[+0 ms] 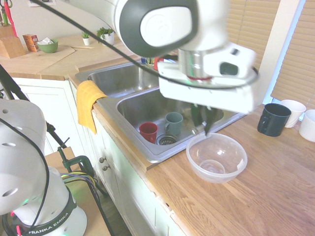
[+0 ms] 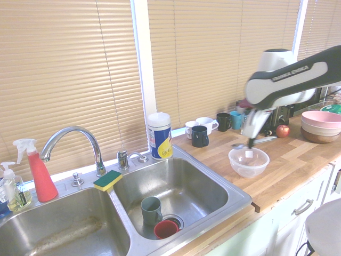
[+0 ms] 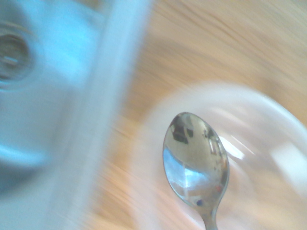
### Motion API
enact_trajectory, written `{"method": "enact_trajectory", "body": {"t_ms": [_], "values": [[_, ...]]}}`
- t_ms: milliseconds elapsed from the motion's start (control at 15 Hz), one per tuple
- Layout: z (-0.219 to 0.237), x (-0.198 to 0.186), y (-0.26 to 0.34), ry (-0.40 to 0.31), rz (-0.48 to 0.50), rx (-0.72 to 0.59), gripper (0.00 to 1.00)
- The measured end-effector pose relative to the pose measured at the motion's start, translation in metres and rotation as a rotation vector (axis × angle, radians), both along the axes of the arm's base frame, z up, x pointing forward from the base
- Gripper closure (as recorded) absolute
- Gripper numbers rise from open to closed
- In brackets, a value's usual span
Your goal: Put the spoon into the sink
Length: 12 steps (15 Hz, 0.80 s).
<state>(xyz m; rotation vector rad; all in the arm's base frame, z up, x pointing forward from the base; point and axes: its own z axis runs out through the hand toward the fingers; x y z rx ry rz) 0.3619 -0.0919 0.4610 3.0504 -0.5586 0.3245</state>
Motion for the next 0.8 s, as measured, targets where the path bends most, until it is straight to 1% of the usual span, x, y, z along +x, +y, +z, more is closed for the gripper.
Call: {"method": "enact_trajectory", "body": {"t_ms": [133,267,333,533,667,800], "values": [[-0.012,0.019,0.063,0.014,0.068,-0.011,1.0],[-0.029,0.038,0.105,0.016,0.116,-0.028,1.0],[-0.038,0.049,0.116,0.027,0.122,-0.028,1.0],[-0.074,0.087,0.136,0.091,0.128,-0.029,1.0],[-0.108,0.108,0.153,0.141,0.136,-0.041,1.0],[-0.15,0.119,0.174,0.182,0.151,-0.07,1.0]]}}
